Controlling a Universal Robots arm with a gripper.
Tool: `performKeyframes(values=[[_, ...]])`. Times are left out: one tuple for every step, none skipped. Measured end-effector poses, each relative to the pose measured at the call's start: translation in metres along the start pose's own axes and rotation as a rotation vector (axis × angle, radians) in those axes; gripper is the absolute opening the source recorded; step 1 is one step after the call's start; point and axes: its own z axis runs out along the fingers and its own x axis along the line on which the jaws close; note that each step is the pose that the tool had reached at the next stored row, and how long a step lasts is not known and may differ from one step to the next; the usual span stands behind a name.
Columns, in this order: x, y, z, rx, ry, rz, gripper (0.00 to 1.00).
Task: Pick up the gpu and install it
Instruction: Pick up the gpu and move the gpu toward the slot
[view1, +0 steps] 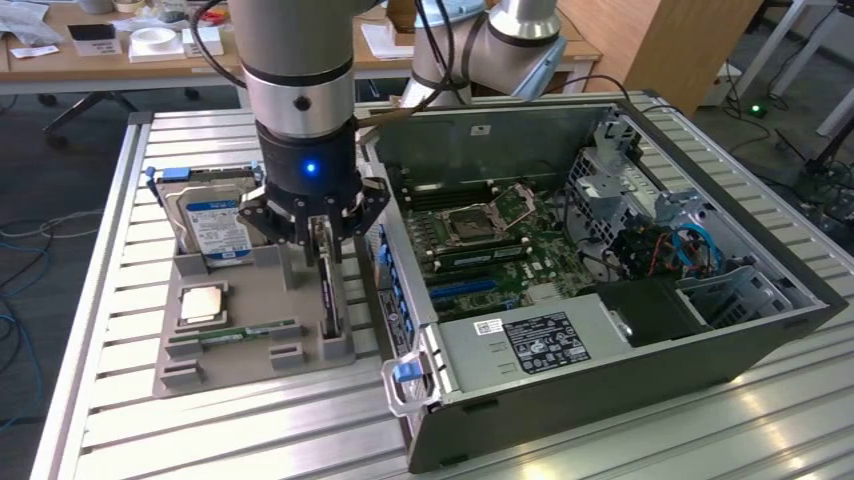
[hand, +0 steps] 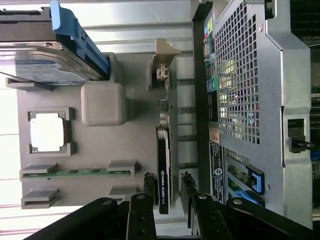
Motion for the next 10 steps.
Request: performKeyframes(values=[[0.0000,-0.0001,0.0011,0.0000,0.0000,0.000,0.36],[0.0000,-0.0001,0.0014,0.0002,0.0002,0.000,0.36],[0.0000,-0.0001,0.0014,0.0003,0.0002,0.000,0.36],[0.0001,-0.0001,0.0014,0.0003,0.0003,0.000,0.36],[0.0000,-0.0001,0.0014,0.0003,0.0002,0.000,0.36],[0.0000,-0.0001,0.0016,0.0001,0.0001,0.000,0.36],[0.0000,-0.0001,0.0016,0.0001,0.0000,0.000,0.36],[0.0000,-0.0001,0.0016,0.0001,0.0001,0.000,0.36],[0.0000,-0.0001,0.0016,0.0001,0.0001,0.000,0.36],[0.0000,-0.0001,0.0016,0.0001,0.0000,0.000,0.37]])
